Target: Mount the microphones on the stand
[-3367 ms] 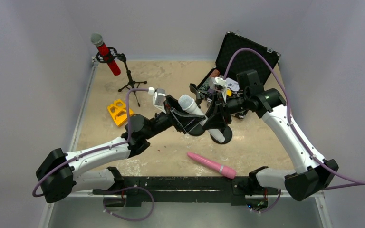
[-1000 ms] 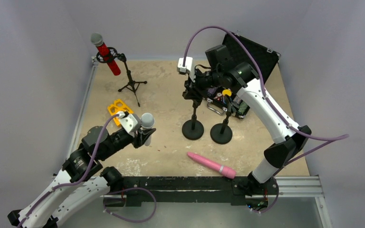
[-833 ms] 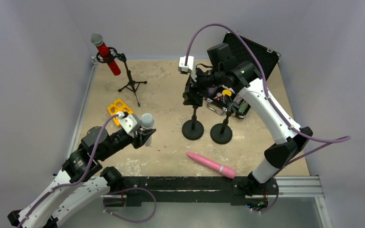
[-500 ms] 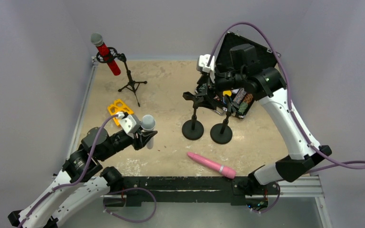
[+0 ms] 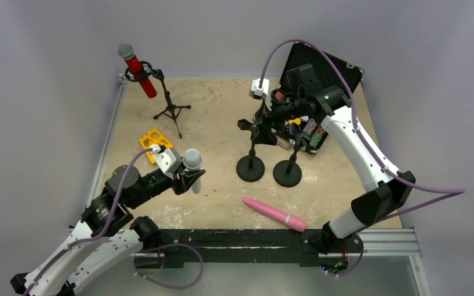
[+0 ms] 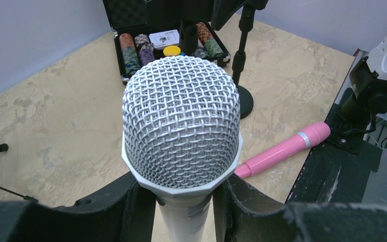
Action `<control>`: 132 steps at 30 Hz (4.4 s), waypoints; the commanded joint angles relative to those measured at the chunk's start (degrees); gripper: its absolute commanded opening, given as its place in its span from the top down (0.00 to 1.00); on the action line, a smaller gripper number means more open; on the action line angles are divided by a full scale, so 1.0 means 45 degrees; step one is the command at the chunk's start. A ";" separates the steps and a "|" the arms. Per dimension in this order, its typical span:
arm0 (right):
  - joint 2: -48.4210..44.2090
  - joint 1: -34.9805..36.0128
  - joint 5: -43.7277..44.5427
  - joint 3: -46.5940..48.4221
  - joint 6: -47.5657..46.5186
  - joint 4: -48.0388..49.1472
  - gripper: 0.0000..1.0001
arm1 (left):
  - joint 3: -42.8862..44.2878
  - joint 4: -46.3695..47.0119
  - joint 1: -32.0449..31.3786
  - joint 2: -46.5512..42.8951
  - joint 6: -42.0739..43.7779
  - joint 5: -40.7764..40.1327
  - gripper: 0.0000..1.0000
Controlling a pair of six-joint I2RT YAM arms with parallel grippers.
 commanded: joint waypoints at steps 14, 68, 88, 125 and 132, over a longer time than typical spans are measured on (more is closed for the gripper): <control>-0.0441 0.0015 -0.0854 -0.0736 -0.0135 0.0616 0.76 | 0.1240 0.1771 0.0083 0.1607 -0.0125 -0.0534 1.00; -0.0955 0.0002 -0.2599 -0.0830 -0.0596 0.0029 0.26 | 0.7303 0.4390 0.1499 1.0997 -0.0675 0.3902 1.00; -0.2509 -0.0707 -0.3514 -0.1951 -0.0946 0.0140 0.05 | 0.7515 0.3786 0.1489 0.9998 -0.1202 0.3424 0.23; -0.7068 -0.5064 -0.5938 -0.6447 0.1700 0.4916 0.01 | -0.1995 1.2798 0.0155 0.8638 -0.2047 0.1850 0.19; -0.7914 -0.5873 -0.6784 -0.8196 0.2956 0.7333 0.01 | -0.2002 1.6716 -0.0357 1.1740 -0.1131 0.1164 0.22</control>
